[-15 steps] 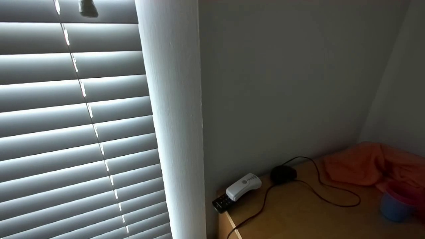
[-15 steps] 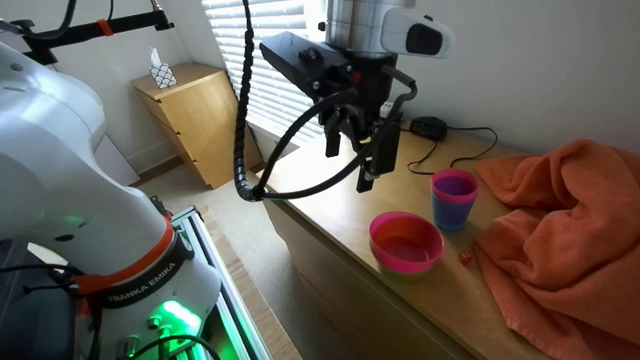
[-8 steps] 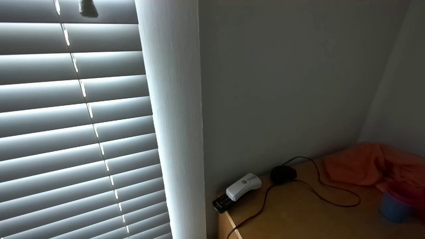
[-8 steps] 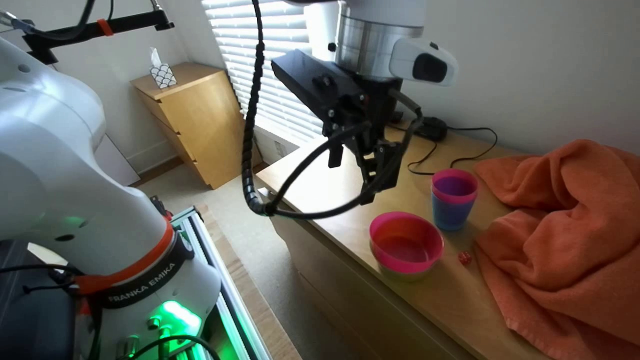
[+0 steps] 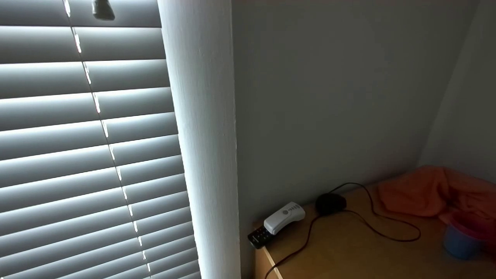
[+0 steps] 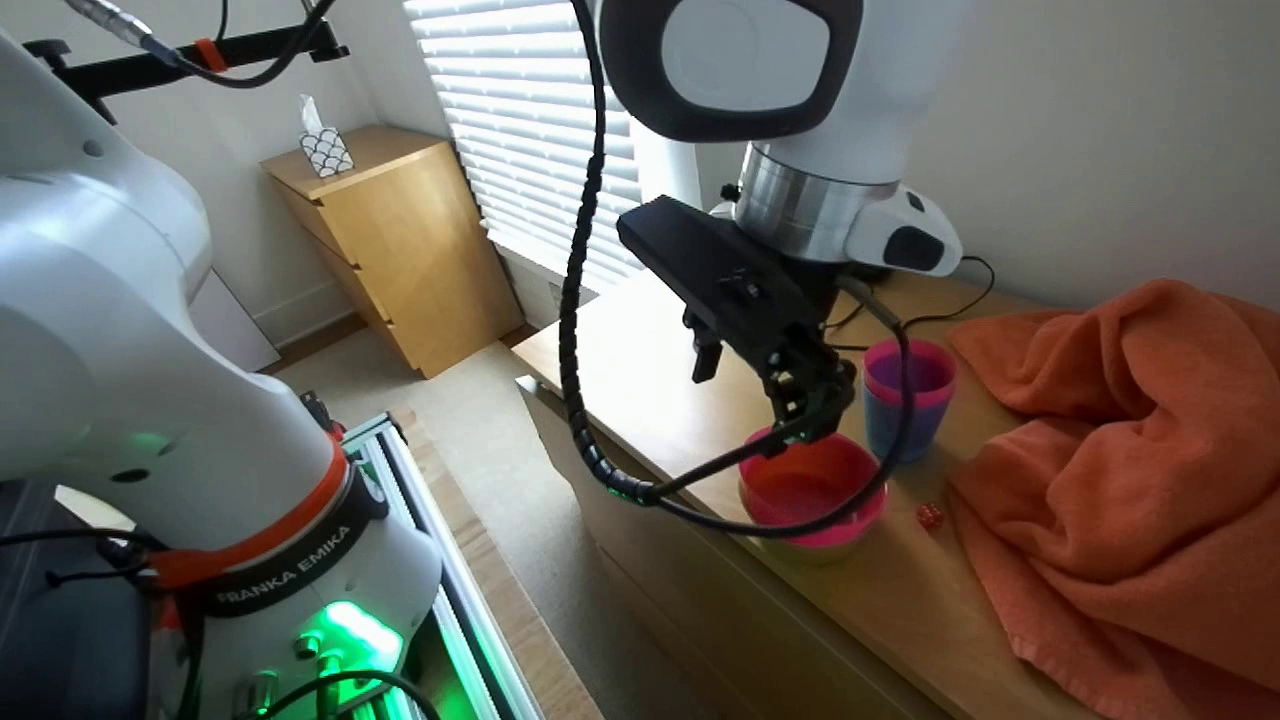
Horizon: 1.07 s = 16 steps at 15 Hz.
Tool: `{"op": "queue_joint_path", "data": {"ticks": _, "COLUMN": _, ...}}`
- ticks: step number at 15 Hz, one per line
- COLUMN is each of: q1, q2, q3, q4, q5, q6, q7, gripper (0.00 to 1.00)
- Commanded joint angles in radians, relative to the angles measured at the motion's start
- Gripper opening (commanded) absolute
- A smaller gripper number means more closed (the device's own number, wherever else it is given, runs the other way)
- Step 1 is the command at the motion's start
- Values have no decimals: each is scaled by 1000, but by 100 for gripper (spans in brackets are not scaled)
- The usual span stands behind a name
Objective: Put the pink bowl on the counter.
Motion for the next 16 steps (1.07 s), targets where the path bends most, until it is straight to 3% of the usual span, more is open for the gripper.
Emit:
{"op": "queue_joint_path", "data": {"ticks": 1, "q1": -5, "q2": 99, "q3": 6, "q4": 54, "q5": 54, "q6": 23, "q7": -87, "gripper": 100}}
{"op": "queue_joint_path", "data": {"ticks": 5, "q1": -19, "q2": 159, "q3": 22, "q4": 98, "q5": 63, "q6": 24, "q7": -117, "gripper": 99}}
{"op": "queue_joint_path", "data": {"ticks": 7, "q1": -25, "q2": 180, "q3": 28, "q4": 115, "q5": 64, "q6": 22, "q7": -125, "gripper": 90}}
{"op": "queue_joint_path", "data": {"ticks": 8, "q1": -28, "q2": 187, "q3": 31, "q4": 124, "q5": 61, "q6": 18, "q7": -125, "gripper": 81}}
{"op": "queue_joint_path", "data": {"ticks": 13, "q1": -38, "q2": 229, "q3": 47, "q4": 150, "q5": 51, "q6": 11, "q7": -136, "gripper": 89}}
{"op": "queue_joint_path", "data": {"ticks": 16, "q1": -42, "q2": 251, "q3": 58, "q4": 158, "q5": 45, "q6": 11, "q7": -136, "gripper": 72}}
